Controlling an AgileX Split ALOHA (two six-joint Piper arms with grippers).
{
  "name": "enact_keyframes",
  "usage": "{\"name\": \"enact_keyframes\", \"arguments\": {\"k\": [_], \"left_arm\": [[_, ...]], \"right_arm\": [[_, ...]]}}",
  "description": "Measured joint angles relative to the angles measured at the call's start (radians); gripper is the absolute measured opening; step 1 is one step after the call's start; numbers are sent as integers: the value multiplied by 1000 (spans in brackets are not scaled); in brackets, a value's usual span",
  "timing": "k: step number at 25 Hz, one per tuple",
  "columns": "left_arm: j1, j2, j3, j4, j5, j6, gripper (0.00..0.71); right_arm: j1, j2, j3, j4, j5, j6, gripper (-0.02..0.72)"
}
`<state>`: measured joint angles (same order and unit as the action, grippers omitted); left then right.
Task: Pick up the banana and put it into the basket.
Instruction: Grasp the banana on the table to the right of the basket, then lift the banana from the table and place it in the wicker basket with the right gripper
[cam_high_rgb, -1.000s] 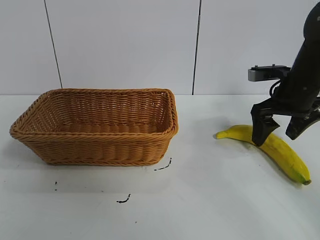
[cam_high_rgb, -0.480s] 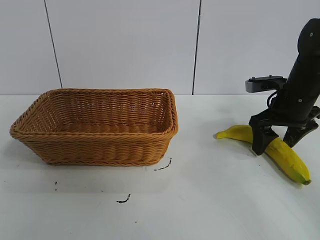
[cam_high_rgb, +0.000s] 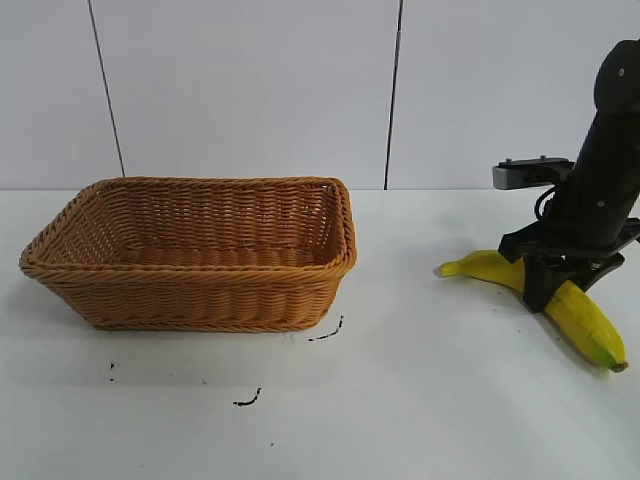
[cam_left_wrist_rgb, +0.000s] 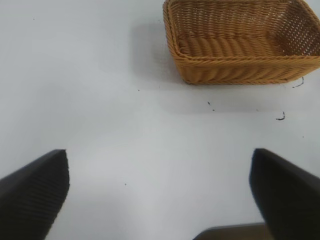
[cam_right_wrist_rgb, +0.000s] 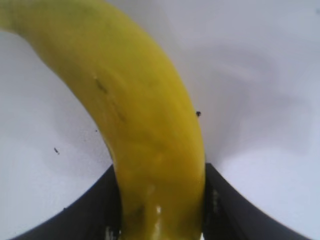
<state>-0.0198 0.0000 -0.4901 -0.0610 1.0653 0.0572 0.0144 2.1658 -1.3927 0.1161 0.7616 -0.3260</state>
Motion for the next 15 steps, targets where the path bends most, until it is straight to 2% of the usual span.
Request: {"name": "enact_keyframes", "arguments": {"k": [3,12,15], "left_arm": [[0,0,0,0,0,0,695],[0,0,0,0,0,0,695],[0,0,0,0,0,0,695]], "right_arm": [[0,0,-46,-9,72,0,317],[0,-21,-356,-19,394,6,317],[0,-27,-455,-29,440,32,317]]}}
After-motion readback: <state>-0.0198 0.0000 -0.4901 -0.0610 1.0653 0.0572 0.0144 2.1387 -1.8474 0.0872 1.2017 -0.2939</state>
